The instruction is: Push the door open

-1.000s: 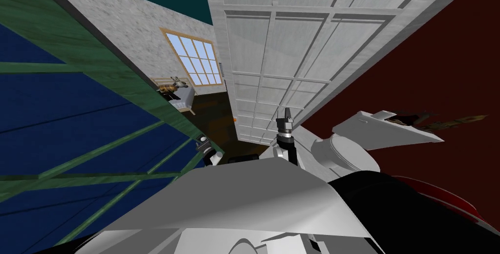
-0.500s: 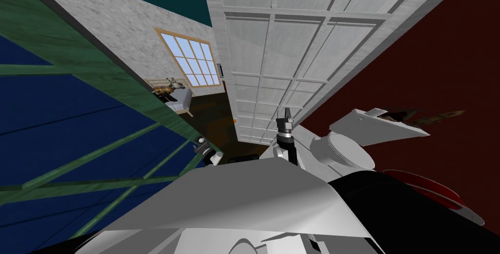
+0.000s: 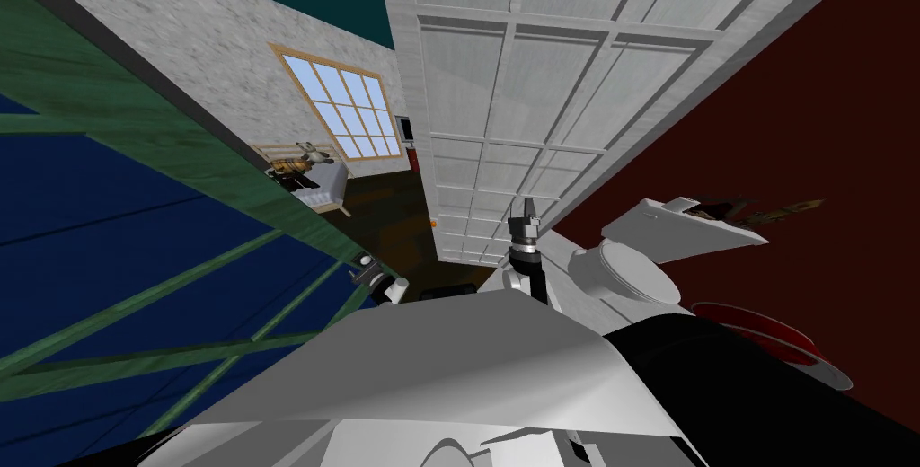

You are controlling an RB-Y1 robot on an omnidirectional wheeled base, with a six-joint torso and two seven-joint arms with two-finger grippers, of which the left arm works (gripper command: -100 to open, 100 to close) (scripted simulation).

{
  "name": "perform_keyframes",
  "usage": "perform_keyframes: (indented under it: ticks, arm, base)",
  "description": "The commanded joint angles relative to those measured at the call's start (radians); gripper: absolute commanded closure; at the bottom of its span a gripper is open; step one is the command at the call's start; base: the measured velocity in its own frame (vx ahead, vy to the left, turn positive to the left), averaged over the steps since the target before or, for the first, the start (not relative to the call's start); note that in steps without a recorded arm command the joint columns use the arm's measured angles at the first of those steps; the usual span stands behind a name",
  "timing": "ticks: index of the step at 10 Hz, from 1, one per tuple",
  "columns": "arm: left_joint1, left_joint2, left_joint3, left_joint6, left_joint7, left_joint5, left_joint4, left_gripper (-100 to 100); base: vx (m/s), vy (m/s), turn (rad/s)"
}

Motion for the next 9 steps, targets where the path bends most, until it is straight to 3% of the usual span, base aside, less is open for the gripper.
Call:
perform_keyframes:
  ticks: [1,2,6,9]
  arm:
    - [-0.010,0.016,0.026,-0.041,-0.005,0.031,0.016,100]
    - [-0.010,0.016,0.026,-0.041,-0.005,0.031,0.016,100]
    - [-0.029,0.000,0.072,-0.109,-0.051,0.129,0.036,100]
    - [-0.033,-0.004,0.082,-0.125,-0.062,0.152,0.041,100]
  base:
    - [0.031,0.040,-0.098]
    - [0.020,0.044,-0.050]
    - [0.048,0.093,-0.143]
    - [0.037,0.069,-0.051]
